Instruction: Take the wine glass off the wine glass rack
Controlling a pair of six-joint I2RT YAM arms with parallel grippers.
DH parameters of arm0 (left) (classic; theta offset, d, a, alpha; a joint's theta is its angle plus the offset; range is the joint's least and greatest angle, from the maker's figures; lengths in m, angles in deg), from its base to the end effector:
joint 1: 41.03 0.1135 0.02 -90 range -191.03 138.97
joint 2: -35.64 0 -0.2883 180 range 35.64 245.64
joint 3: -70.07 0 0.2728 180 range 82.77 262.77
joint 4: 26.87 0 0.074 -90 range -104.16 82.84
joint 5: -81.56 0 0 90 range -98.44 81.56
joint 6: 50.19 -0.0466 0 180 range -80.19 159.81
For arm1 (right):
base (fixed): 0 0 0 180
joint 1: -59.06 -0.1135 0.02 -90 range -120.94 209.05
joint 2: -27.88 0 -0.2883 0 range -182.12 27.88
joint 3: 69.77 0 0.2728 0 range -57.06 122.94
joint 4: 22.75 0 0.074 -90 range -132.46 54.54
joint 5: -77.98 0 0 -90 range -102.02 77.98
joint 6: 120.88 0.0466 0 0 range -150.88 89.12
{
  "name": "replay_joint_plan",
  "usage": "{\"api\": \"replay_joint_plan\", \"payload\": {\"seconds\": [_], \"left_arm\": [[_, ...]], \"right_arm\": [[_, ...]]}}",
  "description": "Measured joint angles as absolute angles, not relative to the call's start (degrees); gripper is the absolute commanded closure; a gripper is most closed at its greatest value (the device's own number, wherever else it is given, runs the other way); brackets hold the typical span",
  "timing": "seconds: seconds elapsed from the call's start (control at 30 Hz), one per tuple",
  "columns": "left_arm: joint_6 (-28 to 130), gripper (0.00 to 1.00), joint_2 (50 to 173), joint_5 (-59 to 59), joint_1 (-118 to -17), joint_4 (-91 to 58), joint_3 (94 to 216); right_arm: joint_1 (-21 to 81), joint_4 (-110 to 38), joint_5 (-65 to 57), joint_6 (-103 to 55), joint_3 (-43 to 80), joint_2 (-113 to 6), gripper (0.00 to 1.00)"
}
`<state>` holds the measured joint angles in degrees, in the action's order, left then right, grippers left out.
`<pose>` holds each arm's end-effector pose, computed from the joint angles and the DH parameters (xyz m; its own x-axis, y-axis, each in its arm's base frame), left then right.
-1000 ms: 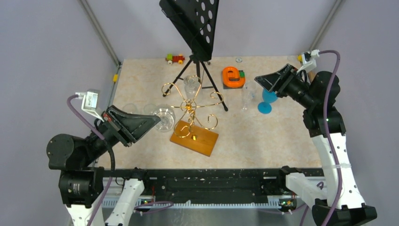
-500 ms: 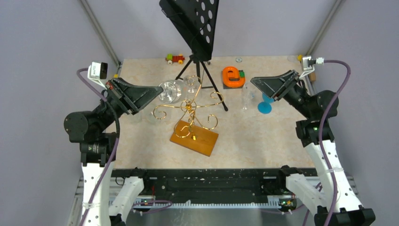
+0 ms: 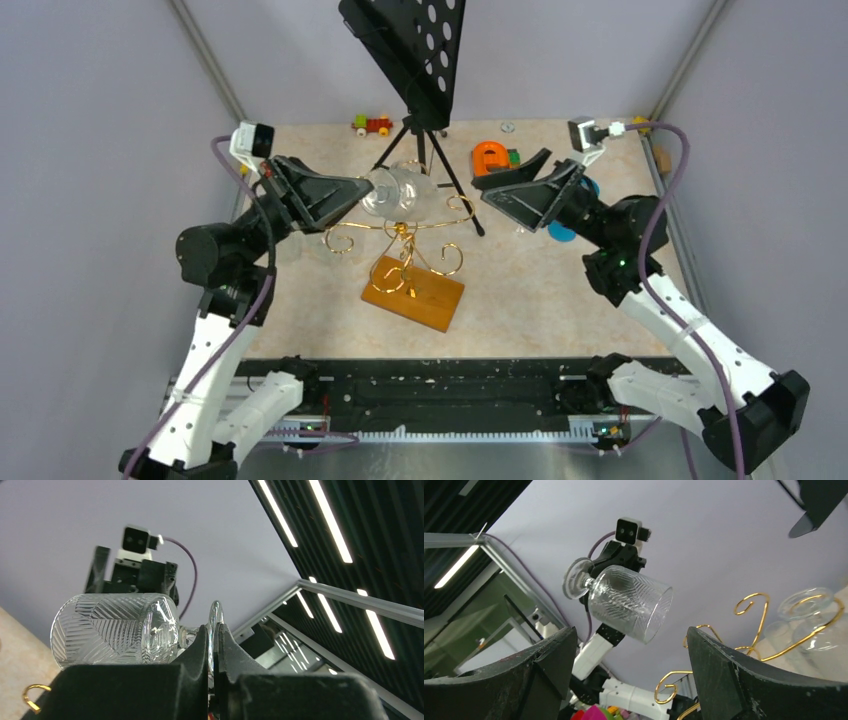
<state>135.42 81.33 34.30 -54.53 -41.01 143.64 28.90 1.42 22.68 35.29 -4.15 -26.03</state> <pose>0.1289 -0.0635 0.5198 -0.7222 -0.5783 -0.3795 0.5831 -0.2138 -0.7838 0.1668 0.1276 0.4677 -0.5379 0.5572 -0.6326 -0.7916 -0.0758 0.6064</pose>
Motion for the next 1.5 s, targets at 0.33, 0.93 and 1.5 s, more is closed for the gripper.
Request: {"api": "replay_joint_plan", "payload": {"seconds": [0.33,0.93,1.5], "left_arm": [[132.93,1.00,86.40,28.22,-66.07,-45.01,141.78],[137.15,1.00,86.32,25.45,-66.97,-58.08,139.13],[133.70,0.35,83.63,21.40,-67.25,-60.49,136.03]], "right_arm": [[19.81,9.29,19.36,36.52,-4.22,-32.78,0.20],[16.42,29.71,23.01,45.48,-3.52,-40.48,0.64],[15.31,40.18,27.34,46.94,-0.63,-42.64,1.00]]}}
